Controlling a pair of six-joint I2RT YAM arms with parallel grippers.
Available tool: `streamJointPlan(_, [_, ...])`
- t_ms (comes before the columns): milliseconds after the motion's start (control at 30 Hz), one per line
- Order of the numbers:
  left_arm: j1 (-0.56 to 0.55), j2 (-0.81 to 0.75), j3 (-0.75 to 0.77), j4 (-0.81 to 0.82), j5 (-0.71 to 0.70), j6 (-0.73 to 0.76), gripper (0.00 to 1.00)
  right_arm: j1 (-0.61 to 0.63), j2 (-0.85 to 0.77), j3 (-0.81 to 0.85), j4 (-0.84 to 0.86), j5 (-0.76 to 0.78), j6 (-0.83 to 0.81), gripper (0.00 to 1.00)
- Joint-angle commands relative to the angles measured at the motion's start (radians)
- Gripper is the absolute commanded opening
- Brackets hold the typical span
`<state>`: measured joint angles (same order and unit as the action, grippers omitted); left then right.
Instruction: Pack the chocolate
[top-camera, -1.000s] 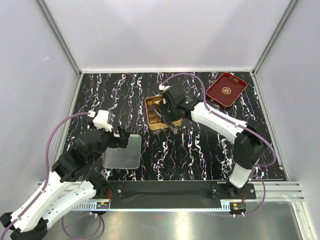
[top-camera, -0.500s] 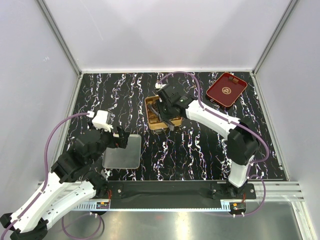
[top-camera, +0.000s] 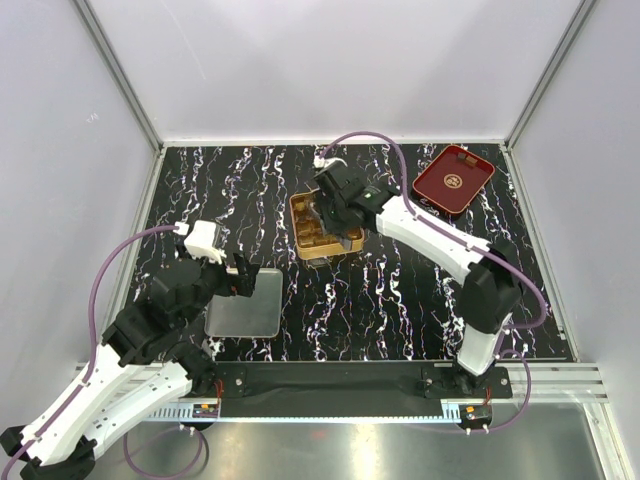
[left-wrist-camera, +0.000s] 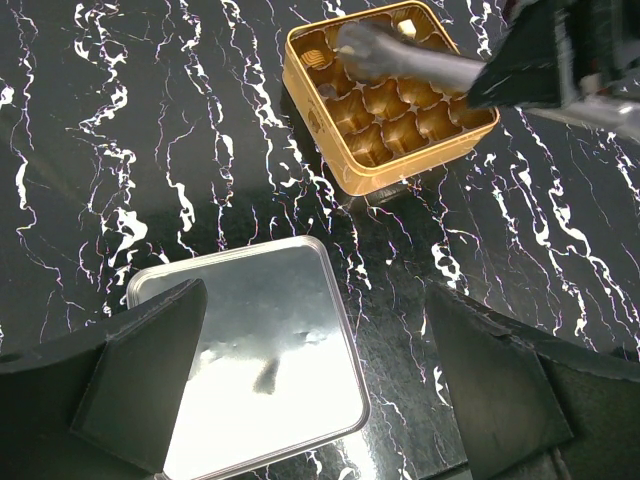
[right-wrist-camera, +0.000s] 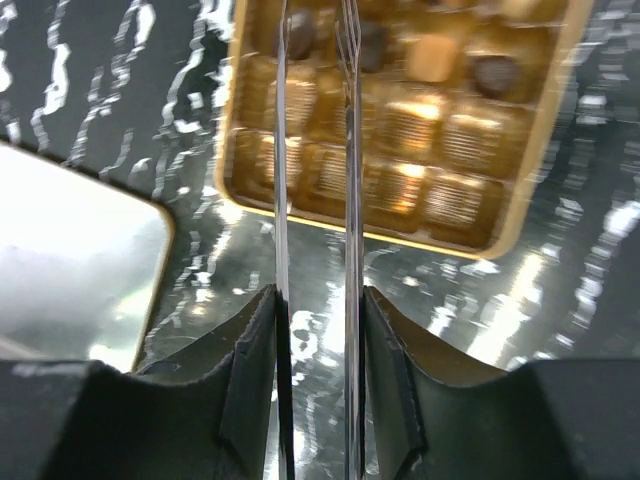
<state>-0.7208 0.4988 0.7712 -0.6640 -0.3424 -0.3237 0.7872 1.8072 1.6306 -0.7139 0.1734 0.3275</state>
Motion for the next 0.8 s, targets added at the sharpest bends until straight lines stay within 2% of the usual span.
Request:
streamJointPlan(0, [-0.003,-0.008,0.002,0.02,-0.006,-0.006,0.99,-0.044,-0.111,0.071,-0.062,0.155,-0.036,0.43])
streamJointPlan(100, [-0.003,-0.011,0.004,0.02,0.0,-0.005,0.99,-0.162,-0.146,0.051,-0.078,0.146,-0.06,0.43])
streamJointPlan(133, [-0.003,-0.014,0.002,0.021,0.002,-0.005,0.99,-0.254,-0.163,0.042,-0.068,0.143,-0.071,0.43])
streamJointPlan(200, [-0.003,-0.019,0.002,0.021,0.003,-0.005,0.99,-0.348,-0.164,0.035,-0.053,0.147,-0.105,0.44])
streamJointPlan(267, [-0.003,-0.02,-0.001,0.023,0.008,-0.003,0.99,-0.479,-0.143,0.04,-0.029,0.155,-0.125,0.44])
streamJointPlan(400, [-0.005,-0.02,0.0,0.027,0.022,-0.002,0.99,-0.633,-0.031,0.11,-0.013,0.166,-0.139,0.46])
streamJointPlan(600, [-0.009,-0.016,-0.003,0.03,0.032,0.0,0.99,-0.738,0.171,0.282,-0.009,0.149,-0.146,0.46])
streamJointPlan(767, [-0.011,-0.016,-0.004,0.032,0.036,0.0,0.99,-0.76,0.303,0.379,-0.009,0.167,-0.157,0.48])
